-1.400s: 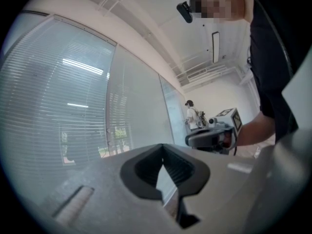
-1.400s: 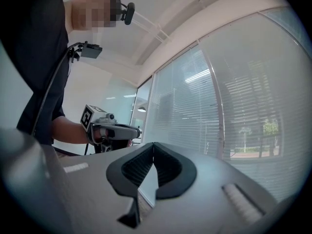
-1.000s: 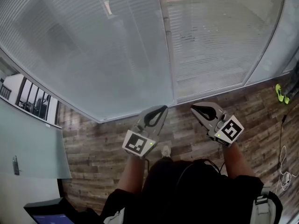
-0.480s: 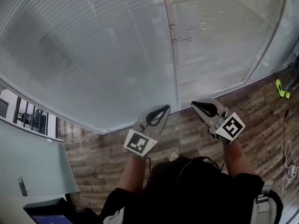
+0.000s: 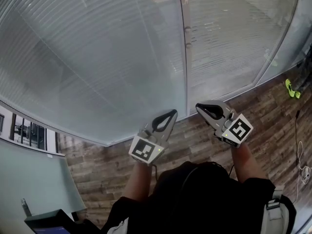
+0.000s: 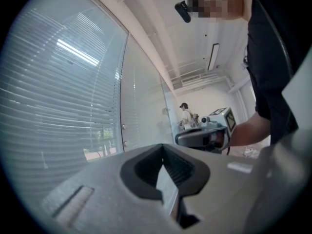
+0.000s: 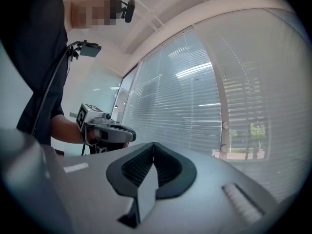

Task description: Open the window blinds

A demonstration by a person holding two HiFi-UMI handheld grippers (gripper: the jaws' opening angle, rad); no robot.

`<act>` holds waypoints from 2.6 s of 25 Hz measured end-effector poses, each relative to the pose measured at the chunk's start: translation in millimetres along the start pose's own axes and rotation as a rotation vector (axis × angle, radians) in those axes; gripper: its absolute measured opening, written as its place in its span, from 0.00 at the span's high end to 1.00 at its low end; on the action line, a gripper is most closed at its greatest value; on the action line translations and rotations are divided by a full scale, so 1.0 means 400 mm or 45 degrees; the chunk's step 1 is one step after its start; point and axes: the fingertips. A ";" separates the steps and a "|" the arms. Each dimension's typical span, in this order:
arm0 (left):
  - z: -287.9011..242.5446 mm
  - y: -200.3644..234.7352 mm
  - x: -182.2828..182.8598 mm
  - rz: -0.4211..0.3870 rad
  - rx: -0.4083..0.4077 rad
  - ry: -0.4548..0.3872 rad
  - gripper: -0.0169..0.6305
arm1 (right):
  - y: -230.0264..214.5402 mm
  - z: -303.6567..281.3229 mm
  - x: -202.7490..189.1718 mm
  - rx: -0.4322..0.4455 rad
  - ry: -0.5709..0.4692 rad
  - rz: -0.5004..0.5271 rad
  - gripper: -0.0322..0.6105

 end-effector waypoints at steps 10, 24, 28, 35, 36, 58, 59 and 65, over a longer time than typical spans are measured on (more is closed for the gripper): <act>0.002 0.058 -0.014 0.018 -0.028 -0.023 0.97 | -0.031 -0.043 -0.010 -0.049 0.026 0.036 0.94; -0.007 0.094 -0.028 0.025 -0.013 -0.013 0.97 | -0.083 -0.069 -0.011 -0.053 0.050 0.077 0.94; -0.032 0.116 -0.039 0.023 0.002 -0.014 0.97 | -0.131 -0.082 -0.015 -0.059 0.037 0.072 0.94; -0.060 0.146 -0.038 0.015 0.021 -0.010 0.97 | -0.177 -0.103 -0.014 -0.054 0.041 0.078 0.94; -0.068 0.150 -0.042 0.016 0.025 -0.008 0.97 | -0.187 -0.104 -0.017 -0.053 0.045 0.077 0.94; -0.220 0.241 -0.066 0.013 0.071 -0.006 0.97 | -0.435 -0.180 -0.049 -0.046 0.295 0.365 0.87; -0.222 0.239 -0.064 0.011 0.066 0.006 0.97 | -0.451 -0.188 -0.049 -0.057 0.326 0.425 0.87; -0.238 0.240 -0.067 0.015 0.074 -0.003 0.97 | -0.554 -0.233 -0.038 -0.127 0.551 0.760 0.72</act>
Point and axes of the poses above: the fingertips, and each gripper's own axes: z backward along the fingers, y to its left, x out of its top, and after that the axes turned 9 degrees about -y, right-handed
